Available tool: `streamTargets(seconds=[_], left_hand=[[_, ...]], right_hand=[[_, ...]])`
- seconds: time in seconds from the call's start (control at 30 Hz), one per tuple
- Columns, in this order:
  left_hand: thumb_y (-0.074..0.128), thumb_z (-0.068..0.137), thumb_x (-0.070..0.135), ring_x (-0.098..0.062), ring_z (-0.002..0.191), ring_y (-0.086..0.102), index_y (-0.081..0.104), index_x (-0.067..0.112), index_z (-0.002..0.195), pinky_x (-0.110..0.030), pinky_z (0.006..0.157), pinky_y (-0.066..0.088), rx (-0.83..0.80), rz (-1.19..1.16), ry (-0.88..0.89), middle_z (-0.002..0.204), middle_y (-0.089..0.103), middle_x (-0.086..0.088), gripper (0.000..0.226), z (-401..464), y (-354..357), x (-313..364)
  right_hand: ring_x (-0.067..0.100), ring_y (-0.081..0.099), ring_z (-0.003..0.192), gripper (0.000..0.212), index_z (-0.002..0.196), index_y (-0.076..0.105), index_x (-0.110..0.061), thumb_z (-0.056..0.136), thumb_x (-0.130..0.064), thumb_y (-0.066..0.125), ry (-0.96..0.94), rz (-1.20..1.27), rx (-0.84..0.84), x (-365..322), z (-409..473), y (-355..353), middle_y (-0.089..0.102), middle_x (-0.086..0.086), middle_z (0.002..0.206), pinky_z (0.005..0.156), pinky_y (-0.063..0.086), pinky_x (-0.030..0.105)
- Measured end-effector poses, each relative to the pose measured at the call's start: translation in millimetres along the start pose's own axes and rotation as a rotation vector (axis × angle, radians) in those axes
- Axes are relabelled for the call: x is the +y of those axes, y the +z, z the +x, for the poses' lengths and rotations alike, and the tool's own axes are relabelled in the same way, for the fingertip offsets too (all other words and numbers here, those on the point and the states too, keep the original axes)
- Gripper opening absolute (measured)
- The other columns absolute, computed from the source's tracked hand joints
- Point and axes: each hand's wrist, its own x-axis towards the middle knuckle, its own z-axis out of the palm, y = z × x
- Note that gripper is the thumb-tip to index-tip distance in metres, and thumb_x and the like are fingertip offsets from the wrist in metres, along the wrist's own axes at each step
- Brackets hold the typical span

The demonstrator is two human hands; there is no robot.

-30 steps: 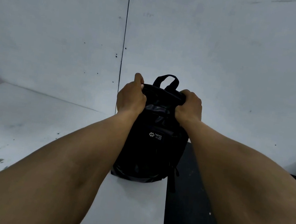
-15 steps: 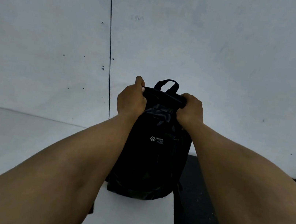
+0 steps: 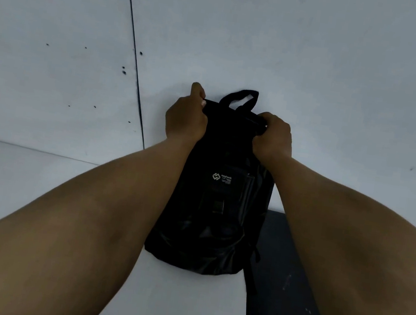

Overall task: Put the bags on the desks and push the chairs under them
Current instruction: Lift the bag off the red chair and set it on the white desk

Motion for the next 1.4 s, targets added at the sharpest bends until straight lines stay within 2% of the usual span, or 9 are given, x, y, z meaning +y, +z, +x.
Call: streamTargets(seconds=[0.2, 0.4, 0.57, 0.7, 0.83, 0.97, 1.1, 1.27, 1.4], left_hand=[[0.043, 0.091, 0.005, -0.018, 0.061, 0.051, 0.042, 0.012, 0.104, -0.030, 0.052, 0.030, 0.043, -0.021, 0.002, 0.076, 0.057, 0.001, 0.015, 11.2, 13.2, -8.4], [0.040, 0.096, 0.017, -0.023, 0.068, 0.050, 0.043, 0.014, 0.102, -0.031, 0.057, 0.031, 0.002, 0.064, 0.120, 0.078, 0.051, -0.006, 0.007, 11.6, 12.0, -24.4], [0.037, 0.097, 0.016, -0.028, 0.082, 0.054, 0.046, 0.011, 0.103, -0.037, 0.067, 0.039, -0.052, 0.108, 0.146, 0.091, 0.057, -0.009, 0.012, 7.6, 4.3, -19.2], [0.037, 0.099, 0.021, -0.032, 0.098, 0.053, 0.050, 0.009, 0.110, -0.040, 0.077, 0.041, -0.114, 0.179, 0.116, 0.108, 0.055, -0.015, 0.021, 0.3, -8.4, -10.3], [0.045, 0.097, 0.029, -0.034, 0.113, 0.048, 0.046, 0.010, 0.127, -0.044, 0.087, 0.041, -0.258, 0.314, 0.118, 0.125, 0.049, -0.018, 0.035, -11.8, -22.2, -2.3], [0.051, 0.093, 0.027, -0.034, 0.115, 0.047, 0.047, 0.011, 0.128, -0.043, 0.089, 0.042, -0.265, 0.321, 0.135, 0.126, 0.049, -0.017, 0.038, -33.9, -39.6, 7.9], [0.051, 0.092, 0.026, -0.029, 0.103, 0.057, 0.061, 0.009, 0.111, -0.038, 0.089, 0.046, -0.347, 0.293, 0.149, 0.112, 0.062, -0.011, 0.027, -57.4, -58.8, 14.0], [0.057, 0.094, 0.029, -0.025, 0.107, 0.058, 0.066, 0.011, 0.114, -0.031, 0.089, 0.049, -0.787, 0.276, 0.051, 0.117, 0.062, -0.008, 0.028, -101.7, -77.4, 17.4], [0.058, 0.093, 0.031, -0.026, 0.111, 0.058, 0.067, 0.014, 0.114, -0.037, 0.099, 0.048, -0.844, 0.247, 0.000, 0.121, 0.063, -0.008, 0.029, -159.3, -81.9, 0.5]], right_hand=[[0.024, 0.063, 0.098, 0.038, 0.112, 0.064, -0.014, 0.079, 0.000, 0.051, -0.005, 0.008, 0.037, 3.5, 13.7, 12.2, 0.067, 0.005, 0.108, 0.078, 0.047, 0.029], [0.026, 0.058, 0.073, 0.040, 0.111, 0.047, -0.018, 0.073, -0.007, 0.053, 0.045, -0.095, 0.069, 2.1, 6.4, 17.4, 0.060, 0.001, 0.087, 0.066, 0.049, 0.036], [0.030, 0.058, 0.090, 0.032, 0.107, 0.053, -0.011, 0.076, -0.009, 0.056, 0.037, -0.141, 0.107, -4.0, -0.8, 18.9, 0.051, 0.008, 0.111, 0.072, 0.050, 0.040], [0.032, 0.054, 0.099, 0.035, 0.111, 0.053, -0.011, 0.077, -0.010, 0.057, 0.034, -0.139, 0.100, -12.2, -8.9, 9.0, 0.048, 0.011, 0.115, 0.084, 0.050, 0.046], [0.031, 0.054, 0.102, 0.032, 0.111, 0.056, -0.011, 0.079, -0.010, 0.055, 0.018, -0.144, 0.083, -22.5, -24.2, -2.4, 0.049, 0.011, 0.115, 0.088, 0.049, 0.046], [0.025, 0.058, 0.093, 0.019, 0.099, 0.062, -0.010, 0.082, -0.012, 0.053, 0.024, -0.115, -0.010, -32.6, -50.5, -14.5, 0.057, 0.007, 0.103, 0.084, 0.051, 0.038], [0.029, 0.066, 0.084, 0.021, 0.093, 0.068, 0.001, 0.089, -0.011, 0.051, 0.056, -0.115, -0.215, -36.3, -81.2, -16.4, 0.066, 0.011, 0.088, 0.070, 0.054, 0.033], [0.028, 0.064, 0.100, 0.027, 0.104, 0.069, -0.003, 0.091, -0.025, 0.063, 0.071, -0.189, -0.530, -31.2, -121.6, 1.5, 0.068, 0.012, 0.104, 0.090, 0.055, 0.035], [0.029, 0.063, 0.106, 0.037, 0.114, 0.067, -0.004, 0.091, -0.033, 0.066, 0.074, -0.252, -0.691, -16.0, -169.2, 29.2, 0.067, 0.013, 0.111, 0.094, 0.053, 0.035]])
